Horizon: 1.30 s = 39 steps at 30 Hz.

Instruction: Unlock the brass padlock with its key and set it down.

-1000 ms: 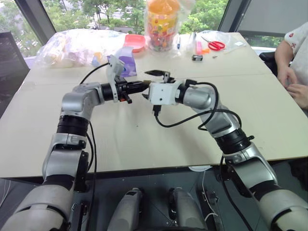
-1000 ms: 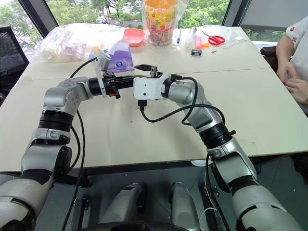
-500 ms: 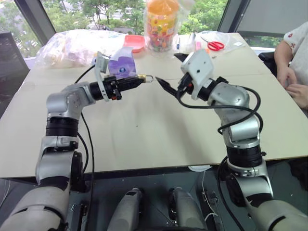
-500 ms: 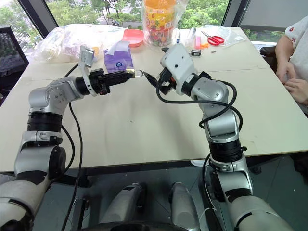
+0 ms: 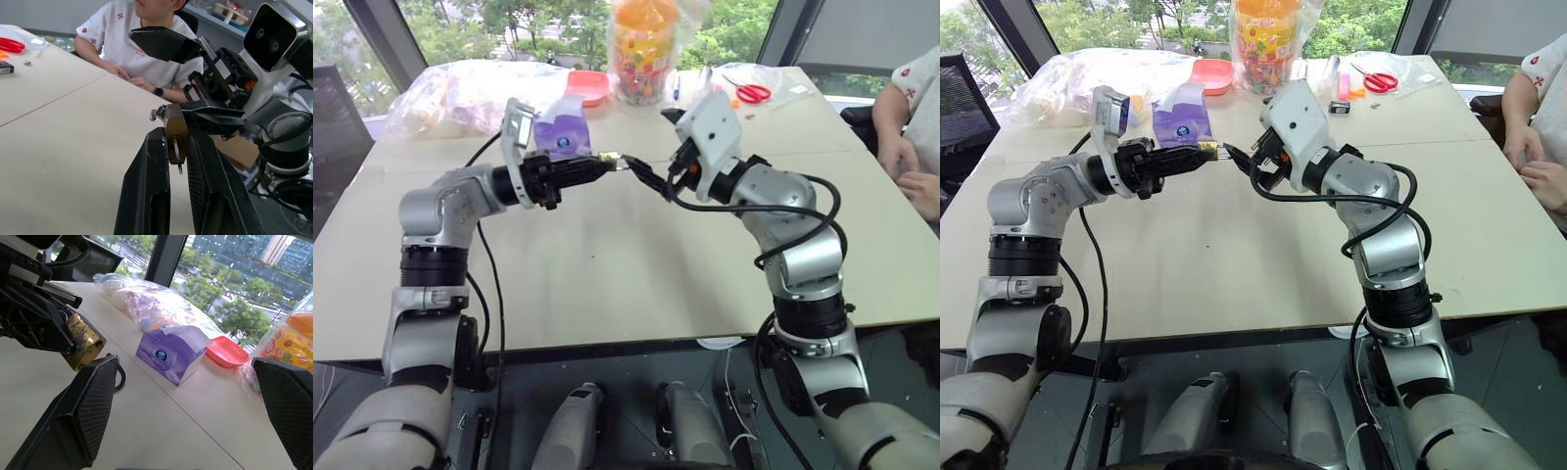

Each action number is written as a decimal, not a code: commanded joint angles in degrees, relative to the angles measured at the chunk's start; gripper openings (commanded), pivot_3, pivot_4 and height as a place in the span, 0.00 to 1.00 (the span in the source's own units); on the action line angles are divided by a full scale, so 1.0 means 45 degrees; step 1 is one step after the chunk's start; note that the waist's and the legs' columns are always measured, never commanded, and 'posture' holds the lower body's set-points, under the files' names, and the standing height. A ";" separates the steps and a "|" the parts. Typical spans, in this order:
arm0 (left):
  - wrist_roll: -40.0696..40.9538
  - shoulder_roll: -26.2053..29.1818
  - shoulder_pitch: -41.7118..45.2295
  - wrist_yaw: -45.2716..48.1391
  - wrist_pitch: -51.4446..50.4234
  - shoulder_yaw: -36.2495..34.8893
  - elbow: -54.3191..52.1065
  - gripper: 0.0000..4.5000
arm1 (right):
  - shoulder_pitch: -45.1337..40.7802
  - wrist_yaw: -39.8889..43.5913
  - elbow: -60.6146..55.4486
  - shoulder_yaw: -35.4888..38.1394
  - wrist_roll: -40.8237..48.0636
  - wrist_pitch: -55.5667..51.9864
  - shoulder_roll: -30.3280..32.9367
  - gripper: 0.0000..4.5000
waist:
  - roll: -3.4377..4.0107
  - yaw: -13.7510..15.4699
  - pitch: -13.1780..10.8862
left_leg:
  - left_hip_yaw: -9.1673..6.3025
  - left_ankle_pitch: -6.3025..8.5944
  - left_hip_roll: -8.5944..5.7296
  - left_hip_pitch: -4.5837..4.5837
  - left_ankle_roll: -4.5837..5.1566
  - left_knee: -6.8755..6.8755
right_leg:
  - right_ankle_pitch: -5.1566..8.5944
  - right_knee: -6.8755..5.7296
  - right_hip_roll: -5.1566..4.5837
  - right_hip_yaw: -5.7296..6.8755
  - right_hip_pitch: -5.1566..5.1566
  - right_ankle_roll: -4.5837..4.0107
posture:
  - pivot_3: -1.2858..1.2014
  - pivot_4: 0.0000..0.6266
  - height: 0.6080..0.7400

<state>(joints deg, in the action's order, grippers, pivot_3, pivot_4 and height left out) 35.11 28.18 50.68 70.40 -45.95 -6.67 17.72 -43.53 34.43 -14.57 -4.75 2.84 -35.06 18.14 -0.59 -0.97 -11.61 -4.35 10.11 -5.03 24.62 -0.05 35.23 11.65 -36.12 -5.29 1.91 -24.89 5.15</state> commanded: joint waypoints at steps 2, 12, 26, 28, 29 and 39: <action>0.0464 0.0300 -0.0007 0.0268 0.0074 -0.0143 -0.0715 0.00 | -0.0316 -0.0013 -0.0262 -0.0024 0.0442 -0.0374 0.0097 0.99 | 0.0000 0.0021 0.0000 | -0.0001 0.0000 0.0000 -0.0001 0.0000 0.0000 | 0.0000 0.0000 0.0000 0.0001 0.0000 0.0000 | 0.52 0.24 1.00; 0.0327 0.0356 0.0005 0.0282 0.0443 0.0043 -0.0645 0.00 | -0.0230 0.0482 -0.0574 -0.0049 0.1664 -0.1853 0.0562 0.99 | 0.0000 0.0051 0.0000 | -0.0001 0.0001 -0.0002 0.0000 0.0002 0.0001 | 0.0001 0.0005 -0.0009 0.0002 0.0004 0.0000 | 0.52 0.24 1.00; -0.0976 -0.1907 0.0060 -0.2126 -0.0080 0.1344 0.1996 0.00 | 0.2199 0.1800 -0.3650 0.0225 0.2979 -0.7599 0.5057 0.99 | -0.0007 0.0253 -0.0002 | 0.0006 0.0024 -0.0007 0.0006 0.0040 0.0008 | 0.0012 0.0041 -0.0055 0.0016 0.0025 0.0018 | 0.52 0.24 1.00; -0.0736 -0.2786 0.0583 -0.2179 -0.0706 0.1196 0.3608 0.00 | 0.2151 0.1615 -0.4535 0.0783 0.3586 -0.8981 0.4865 0.99 | -0.0009 0.0288 -0.0002 | 0.0004 0.0024 -0.0001 0.0006 0.0040 0.0008 | 0.0013 0.0039 -0.0052 0.0019 0.0025 0.0018 | 0.52 0.24 1.00; -0.0907 -0.3028 0.0710 -0.1952 -0.0617 0.1393 0.4165 0.00 | 0.2059 0.1441 -0.4779 0.0885 0.3729 -0.9352 0.4770 0.99 | -0.0009 0.0317 -0.0002 | 0.0001 0.0024 -0.0003 0.0006 0.0040 0.0014 | 0.0014 0.0040 -0.0053 0.0026 0.0029 0.0020 | 0.52 0.24 1.00; -0.1883 -0.4130 0.2097 -0.1561 0.0407 0.1278 0.8173 0.00 | 0.2132 -0.0508 -0.5357 0.0477 0.3984 -1.0480 0.3871 0.99 | -0.0011 0.0374 -0.0002 | 0.0002 0.0036 -0.0006 0.0021 0.0057 0.0039 | 0.0013 0.0082 -0.0067 0.0071 0.0051 0.0029 | 0.52 0.24 1.00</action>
<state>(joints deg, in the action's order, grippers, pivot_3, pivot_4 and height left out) 27.09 9.69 58.73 61.99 -45.49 0.15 53.53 -33.75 33.61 -37.53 -2.76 20.96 -82.32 35.78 -0.64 0.72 -11.62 -4.35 10.28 -5.06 24.73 0.23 35.41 11.70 -35.72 -5.60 2.23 -24.66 5.28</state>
